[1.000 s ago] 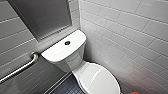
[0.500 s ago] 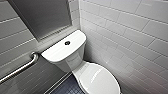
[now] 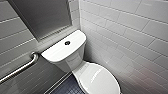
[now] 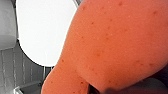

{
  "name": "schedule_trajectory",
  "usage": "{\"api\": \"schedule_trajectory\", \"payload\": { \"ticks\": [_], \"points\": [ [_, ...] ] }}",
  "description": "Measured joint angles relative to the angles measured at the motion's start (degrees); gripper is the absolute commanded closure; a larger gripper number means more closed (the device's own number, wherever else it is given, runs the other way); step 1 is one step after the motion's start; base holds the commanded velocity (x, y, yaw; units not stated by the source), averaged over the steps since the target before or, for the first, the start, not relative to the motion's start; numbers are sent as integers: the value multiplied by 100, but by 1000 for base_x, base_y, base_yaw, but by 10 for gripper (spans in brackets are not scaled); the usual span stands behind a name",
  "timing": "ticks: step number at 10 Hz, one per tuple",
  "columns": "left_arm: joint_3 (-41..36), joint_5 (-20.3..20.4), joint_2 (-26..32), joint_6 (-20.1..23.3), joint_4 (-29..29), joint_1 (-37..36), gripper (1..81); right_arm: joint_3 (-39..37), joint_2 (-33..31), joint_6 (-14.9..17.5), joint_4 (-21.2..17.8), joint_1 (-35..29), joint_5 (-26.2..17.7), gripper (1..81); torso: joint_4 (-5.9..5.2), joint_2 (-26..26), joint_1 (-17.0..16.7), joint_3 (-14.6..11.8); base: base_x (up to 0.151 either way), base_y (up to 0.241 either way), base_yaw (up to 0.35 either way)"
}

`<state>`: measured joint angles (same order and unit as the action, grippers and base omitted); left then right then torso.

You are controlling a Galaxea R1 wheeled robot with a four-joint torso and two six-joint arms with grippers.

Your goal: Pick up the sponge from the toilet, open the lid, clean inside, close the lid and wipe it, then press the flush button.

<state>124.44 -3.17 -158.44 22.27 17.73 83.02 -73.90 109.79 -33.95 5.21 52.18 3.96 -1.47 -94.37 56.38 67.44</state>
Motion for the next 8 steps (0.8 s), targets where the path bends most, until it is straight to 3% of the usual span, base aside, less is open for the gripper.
{"api": "schedule_trajectory", "payload": {
  "ticks": [3, 5, 8],
  "points": [
    [0, 0, -33, 0, 0, -2, 10, -82, 685, -2, 289, -1428, -1367, 811, 0, 0, 0, 0, 0, 0, 0],
    [4, -2, -30, 0, 0, -11, 10, -333, 1480, -6, 386, -1998, -2200, 811, 0, 0, 0, 0, 0, 0, 0],
    [4, 1, -30, 0, 0, -61, 10, -903, 2588, -20, 479, -2599, -3081, 811, 0, 0, 0, 0, 0, 0, 0]
  ]
}}
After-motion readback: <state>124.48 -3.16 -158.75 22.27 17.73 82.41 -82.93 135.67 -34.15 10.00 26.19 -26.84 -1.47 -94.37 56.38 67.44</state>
